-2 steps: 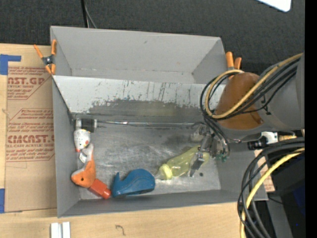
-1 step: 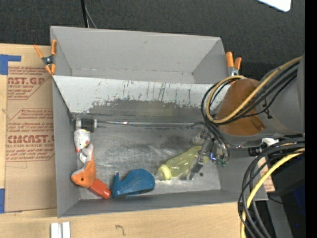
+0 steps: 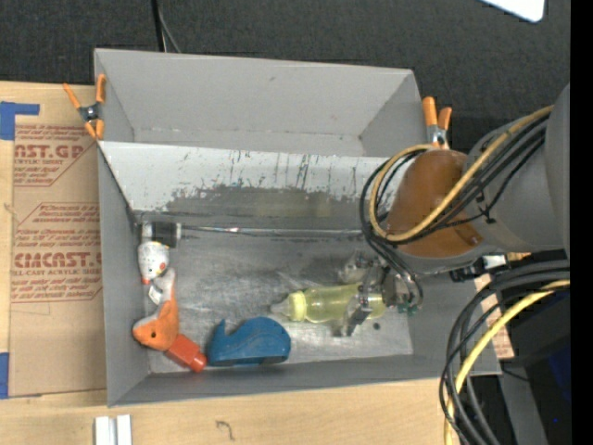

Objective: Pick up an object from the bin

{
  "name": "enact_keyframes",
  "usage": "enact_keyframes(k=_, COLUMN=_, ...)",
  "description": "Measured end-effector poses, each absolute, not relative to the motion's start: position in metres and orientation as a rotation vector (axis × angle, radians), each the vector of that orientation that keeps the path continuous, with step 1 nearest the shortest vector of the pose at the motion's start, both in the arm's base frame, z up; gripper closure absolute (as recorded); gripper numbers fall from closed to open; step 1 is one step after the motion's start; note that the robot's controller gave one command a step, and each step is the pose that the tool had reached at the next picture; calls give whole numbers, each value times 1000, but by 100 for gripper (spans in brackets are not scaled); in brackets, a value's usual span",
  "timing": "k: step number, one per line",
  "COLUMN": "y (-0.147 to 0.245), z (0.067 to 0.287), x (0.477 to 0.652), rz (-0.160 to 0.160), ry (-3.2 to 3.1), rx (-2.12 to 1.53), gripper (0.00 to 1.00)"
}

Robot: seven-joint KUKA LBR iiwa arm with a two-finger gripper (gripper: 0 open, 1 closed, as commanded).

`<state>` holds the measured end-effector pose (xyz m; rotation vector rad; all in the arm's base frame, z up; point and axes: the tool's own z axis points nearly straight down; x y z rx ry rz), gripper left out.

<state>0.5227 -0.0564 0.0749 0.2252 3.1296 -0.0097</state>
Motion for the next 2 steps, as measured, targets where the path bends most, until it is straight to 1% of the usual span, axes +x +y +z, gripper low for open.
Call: enact_keyframes(k=2, y=-56, z=77, x=522, rz=-7, ry=3129, rx=225, gripper=100)
